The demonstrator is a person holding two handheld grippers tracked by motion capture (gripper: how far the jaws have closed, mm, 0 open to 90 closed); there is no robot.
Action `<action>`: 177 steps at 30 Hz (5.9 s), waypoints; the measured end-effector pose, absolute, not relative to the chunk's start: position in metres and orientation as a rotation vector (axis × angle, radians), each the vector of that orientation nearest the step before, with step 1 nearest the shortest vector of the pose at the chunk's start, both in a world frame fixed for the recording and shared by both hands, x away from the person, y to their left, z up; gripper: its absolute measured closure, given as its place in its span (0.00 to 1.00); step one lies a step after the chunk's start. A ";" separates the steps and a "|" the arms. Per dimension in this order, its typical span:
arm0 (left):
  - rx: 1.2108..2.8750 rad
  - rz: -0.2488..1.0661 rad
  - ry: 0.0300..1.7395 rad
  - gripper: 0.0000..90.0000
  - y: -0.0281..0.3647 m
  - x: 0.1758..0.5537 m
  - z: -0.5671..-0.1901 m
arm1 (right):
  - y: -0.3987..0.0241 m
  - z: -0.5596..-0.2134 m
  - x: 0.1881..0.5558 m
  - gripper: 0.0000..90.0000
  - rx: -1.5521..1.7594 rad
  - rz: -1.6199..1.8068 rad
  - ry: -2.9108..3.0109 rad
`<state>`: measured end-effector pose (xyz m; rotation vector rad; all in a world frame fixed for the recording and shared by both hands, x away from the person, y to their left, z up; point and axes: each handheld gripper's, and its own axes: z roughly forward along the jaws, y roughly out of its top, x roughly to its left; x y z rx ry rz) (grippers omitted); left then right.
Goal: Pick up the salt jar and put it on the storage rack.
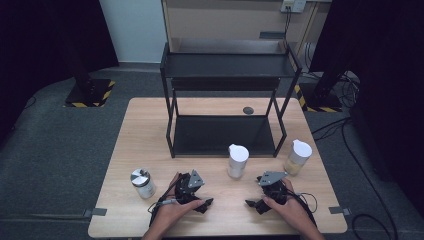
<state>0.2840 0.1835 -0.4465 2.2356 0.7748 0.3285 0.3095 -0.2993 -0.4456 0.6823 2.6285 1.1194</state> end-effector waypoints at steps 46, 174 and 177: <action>2.240 0.360 0.754 0.02 0.187 0.275 -0.428 | -0.298 -0.446 0.308 0.01 0.698 1.116 2.621; 2.126 0.534 1.067 0.04 0.324 0.230 -0.376 | -0.299 -0.446 0.306 0.01 0.709 1.114 2.613; 2.125 0.531 1.069 0.04 0.324 0.230 -0.378 | -0.299 -0.446 0.306 0.01 0.709 1.114 2.613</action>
